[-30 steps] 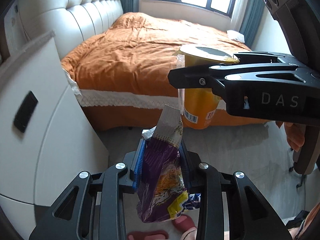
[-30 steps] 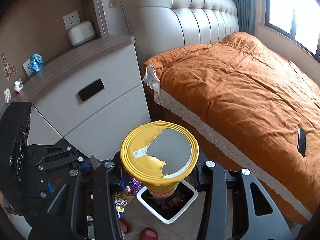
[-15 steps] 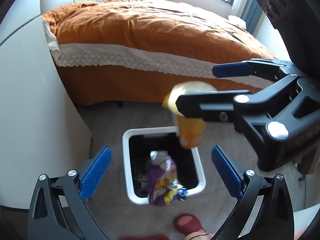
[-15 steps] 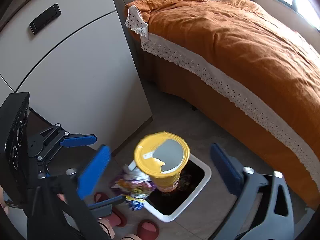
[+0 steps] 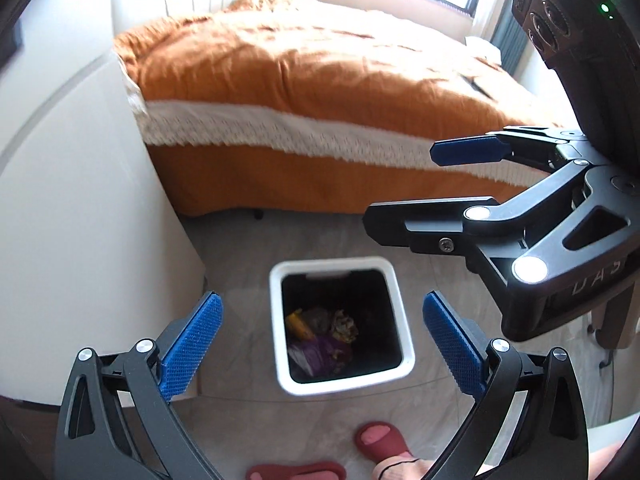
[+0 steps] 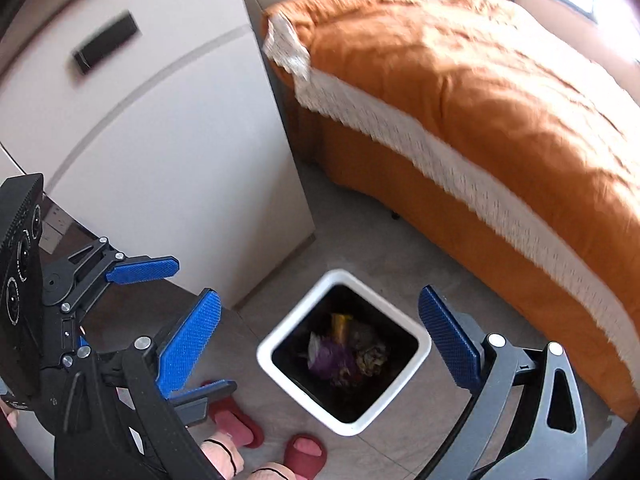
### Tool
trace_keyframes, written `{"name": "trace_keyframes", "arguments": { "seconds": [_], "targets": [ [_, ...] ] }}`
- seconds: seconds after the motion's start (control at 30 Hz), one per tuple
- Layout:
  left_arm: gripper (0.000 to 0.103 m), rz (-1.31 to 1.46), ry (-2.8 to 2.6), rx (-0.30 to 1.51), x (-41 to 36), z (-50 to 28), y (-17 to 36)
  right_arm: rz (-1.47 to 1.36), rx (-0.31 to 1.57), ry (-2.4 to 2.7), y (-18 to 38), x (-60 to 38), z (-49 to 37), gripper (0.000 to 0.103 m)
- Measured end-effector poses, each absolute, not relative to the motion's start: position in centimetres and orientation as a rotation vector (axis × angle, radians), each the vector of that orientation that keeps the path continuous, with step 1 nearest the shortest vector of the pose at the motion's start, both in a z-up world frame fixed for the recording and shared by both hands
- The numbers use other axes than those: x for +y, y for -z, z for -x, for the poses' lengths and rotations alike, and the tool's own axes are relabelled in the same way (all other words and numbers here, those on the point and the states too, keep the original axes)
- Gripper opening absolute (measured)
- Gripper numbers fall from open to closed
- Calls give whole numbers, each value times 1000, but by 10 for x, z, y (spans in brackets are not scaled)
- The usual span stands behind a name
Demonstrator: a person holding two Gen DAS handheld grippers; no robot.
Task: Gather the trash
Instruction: 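Move both open tools back toward the desk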
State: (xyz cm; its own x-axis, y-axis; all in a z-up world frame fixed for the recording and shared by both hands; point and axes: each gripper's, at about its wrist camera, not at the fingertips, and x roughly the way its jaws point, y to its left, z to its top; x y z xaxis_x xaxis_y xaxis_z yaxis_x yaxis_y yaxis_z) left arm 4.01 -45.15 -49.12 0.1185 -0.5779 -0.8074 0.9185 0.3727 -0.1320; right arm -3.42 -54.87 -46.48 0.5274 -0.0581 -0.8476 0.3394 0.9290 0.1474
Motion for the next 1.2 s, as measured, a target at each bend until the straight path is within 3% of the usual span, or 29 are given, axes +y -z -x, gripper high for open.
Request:
{"name": "trace_keyframes", "arguments": {
  "seconds": [0.8,1.2],
  "targets": [
    [98,-189,829,666,-342,-78,209,-191,640,65,196,-485,-18,99],
    [98,-113,562,541,-245,-113,135,-94,495,-150,121,-415,-82,99]
  ]
}}
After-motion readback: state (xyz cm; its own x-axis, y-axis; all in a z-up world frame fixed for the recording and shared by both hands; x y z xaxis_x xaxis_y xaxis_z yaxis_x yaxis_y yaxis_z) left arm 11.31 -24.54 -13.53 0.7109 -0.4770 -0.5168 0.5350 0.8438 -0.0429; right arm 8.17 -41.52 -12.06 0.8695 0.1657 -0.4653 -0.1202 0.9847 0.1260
